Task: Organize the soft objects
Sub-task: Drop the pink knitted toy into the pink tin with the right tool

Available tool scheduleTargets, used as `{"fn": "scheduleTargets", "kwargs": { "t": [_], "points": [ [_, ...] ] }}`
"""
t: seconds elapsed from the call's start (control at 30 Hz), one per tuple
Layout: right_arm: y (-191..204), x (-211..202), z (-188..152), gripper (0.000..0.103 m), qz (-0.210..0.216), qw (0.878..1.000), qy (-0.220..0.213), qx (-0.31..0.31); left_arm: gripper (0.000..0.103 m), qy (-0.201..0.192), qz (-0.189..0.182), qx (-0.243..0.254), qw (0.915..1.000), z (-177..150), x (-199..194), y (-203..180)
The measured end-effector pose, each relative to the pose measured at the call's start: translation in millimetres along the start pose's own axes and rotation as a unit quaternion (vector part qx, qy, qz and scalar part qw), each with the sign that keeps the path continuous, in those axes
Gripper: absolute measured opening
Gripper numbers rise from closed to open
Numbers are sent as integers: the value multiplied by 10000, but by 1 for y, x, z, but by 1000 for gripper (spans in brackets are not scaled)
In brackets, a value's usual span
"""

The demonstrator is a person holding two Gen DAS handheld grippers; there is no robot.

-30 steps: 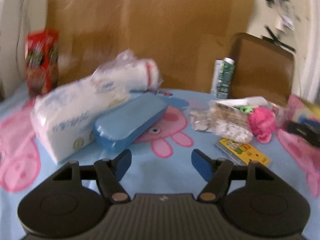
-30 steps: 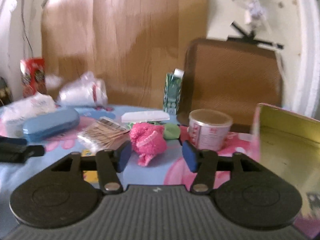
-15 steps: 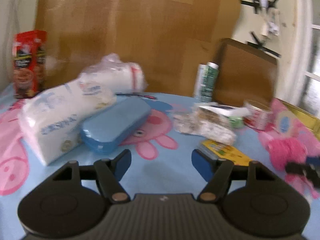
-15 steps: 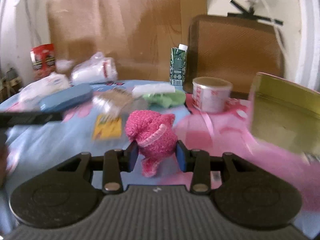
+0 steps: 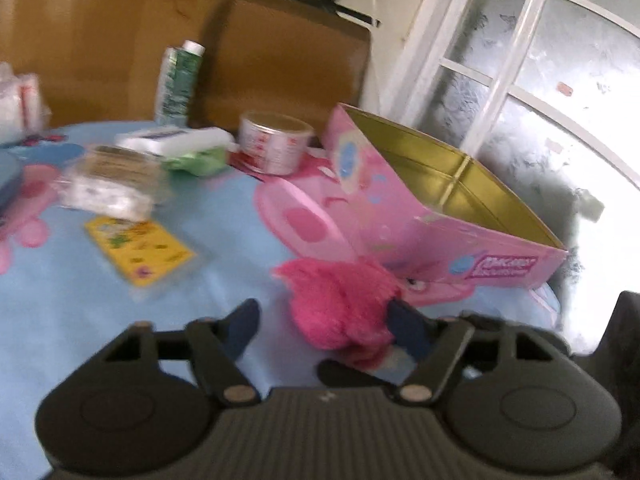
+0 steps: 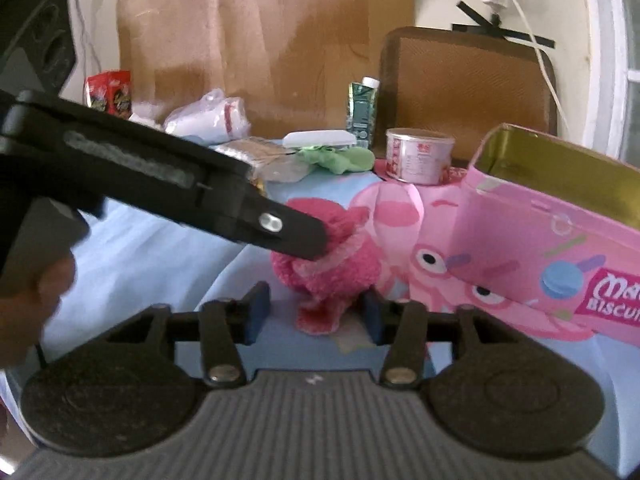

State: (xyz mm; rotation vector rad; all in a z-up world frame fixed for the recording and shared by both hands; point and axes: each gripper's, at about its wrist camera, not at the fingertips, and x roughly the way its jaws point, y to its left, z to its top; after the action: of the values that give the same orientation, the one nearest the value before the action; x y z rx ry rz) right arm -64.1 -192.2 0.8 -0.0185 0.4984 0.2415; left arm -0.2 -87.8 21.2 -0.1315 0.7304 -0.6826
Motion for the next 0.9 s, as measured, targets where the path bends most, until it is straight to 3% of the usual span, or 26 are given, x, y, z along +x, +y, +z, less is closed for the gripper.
{"fn": "scheduleTargets", "kwargs": {
  "t": [0.07,0.3,0.37,0.4,0.47,0.5,0.6,0.7,0.77,0.83,0.9],
  "points": [
    [-7,-3,3,22,-125,9998,-46,145,52,-69,-95,62,9999,9,-1,-14],
    [-44,-46,29,23,-715,9879,-1267,546,56,-754,-379,1035,9910,52,-5,-86],
    [-60,-48,35,25,-1020,9820,-1386,783,69,-714,-409,1140,9901,62,8,-104],
    [-69,-46,36,35,-1275,9772,-1399,963,73,-685,-364,1163,9902,65,16,-112],
    [-87,-47,34,46,-1636,9668,-1405,1370,74,-688,-110,1203,9903,67,28,-118],
    [-93,-51,30,46,-1751,9615,-1452,1539,74,-704,-56,1164,9907,65,28,-116],
    [-98,-60,20,47,-2044,9520,-1614,1607,77,-872,-22,963,9915,53,14,-92],
    [-93,-61,15,47,-1964,9513,-1750,1609,81,-991,505,609,9919,38,-9,-47],
    [-85,-58,20,52,-1723,9575,-1777,1478,82,-980,948,219,9904,30,-25,-10],
    [-69,-54,24,60,-1431,9669,-1736,1203,85,-1036,1478,-173,9834,22,-42,28],
    [-52,-44,32,68,-1018,9780,-1587,892,85,-1072,2111,-445,9705,12,-57,61]
  ]
}}
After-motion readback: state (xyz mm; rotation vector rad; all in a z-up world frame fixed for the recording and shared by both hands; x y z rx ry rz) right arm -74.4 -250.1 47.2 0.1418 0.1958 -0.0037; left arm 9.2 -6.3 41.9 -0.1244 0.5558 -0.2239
